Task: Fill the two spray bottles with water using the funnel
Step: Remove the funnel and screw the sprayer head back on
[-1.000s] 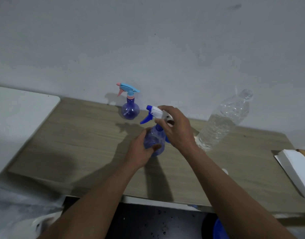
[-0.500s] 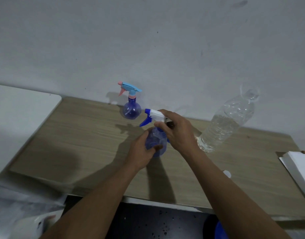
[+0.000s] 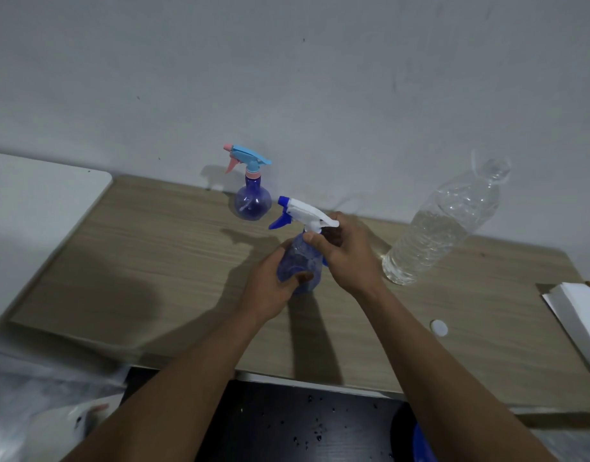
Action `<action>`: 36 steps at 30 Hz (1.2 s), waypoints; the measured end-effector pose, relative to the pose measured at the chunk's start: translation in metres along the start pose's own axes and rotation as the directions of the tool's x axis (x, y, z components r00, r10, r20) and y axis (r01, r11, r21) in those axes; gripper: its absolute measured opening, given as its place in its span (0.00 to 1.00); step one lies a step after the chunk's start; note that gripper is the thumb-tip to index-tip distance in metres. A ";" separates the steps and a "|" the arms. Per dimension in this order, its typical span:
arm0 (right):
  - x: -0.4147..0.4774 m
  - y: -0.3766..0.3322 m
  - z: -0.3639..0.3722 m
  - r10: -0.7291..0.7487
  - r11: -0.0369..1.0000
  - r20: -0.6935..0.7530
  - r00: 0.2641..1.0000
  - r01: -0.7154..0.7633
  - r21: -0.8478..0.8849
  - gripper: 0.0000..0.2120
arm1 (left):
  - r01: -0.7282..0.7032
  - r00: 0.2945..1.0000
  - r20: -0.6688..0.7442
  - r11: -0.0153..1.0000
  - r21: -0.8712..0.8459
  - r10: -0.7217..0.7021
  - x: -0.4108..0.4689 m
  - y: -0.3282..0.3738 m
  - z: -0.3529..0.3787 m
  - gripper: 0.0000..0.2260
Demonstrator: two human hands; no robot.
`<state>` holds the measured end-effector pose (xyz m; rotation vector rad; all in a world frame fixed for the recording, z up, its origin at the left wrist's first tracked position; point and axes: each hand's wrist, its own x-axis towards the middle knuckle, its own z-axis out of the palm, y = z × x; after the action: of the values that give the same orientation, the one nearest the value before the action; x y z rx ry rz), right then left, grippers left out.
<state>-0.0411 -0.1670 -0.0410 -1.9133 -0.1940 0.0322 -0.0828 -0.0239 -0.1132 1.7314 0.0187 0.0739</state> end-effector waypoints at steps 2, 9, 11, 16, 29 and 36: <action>0.000 0.001 0.003 -0.002 1.000 -0.033 0.999 0.002 0.018 0.13 | 0.000 1.000 -0.011 1.000 0.002 0.000 0.000 -0.001 0.000 0.25; -0.002 0.000 0.004 -0.037 0.999 -0.061 0.997 0.035 -0.030 0.09 | 0.018 0.999 -0.031 1.000 -0.004 -0.018 0.000 0.000 0.001 0.22; 0.001 0.001 0.000 -0.042 0.998 -0.049 0.998 0.039 -0.056 0.08 | 0.010 1.000 -0.022 1.000 0.016 -0.010 0.001 0.000 0.000 0.21; 0.003 0.000 -0.005 -0.031 0.999 0.011 0.999 0.031 0.019 0.08 | 0.005 1.000 -0.019 0.999 0.032 -0.004 0.003 -0.003 0.000 0.22; 0.001 0.007 0.007 -0.004 0.996 -0.015 1.000 0.005 0.088 0.15 | 0.010 1.000 -0.008 1.000 0.022 -0.010 0.006 -0.008 0.000 0.24; 0.000 0.014 0.023 0.066 0.995 -0.115 0.991 -0.057 0.081 0.18 | 0.037 0.999 0.008 0.999 0.015 -0.037 0.003 -0.009 0.003 0.31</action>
<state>-0.0420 -0.1508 -0.0622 -1.8370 -0.0533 -0.0314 -0.0790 -0.0250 -0.1221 1.7457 0.0455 0.0391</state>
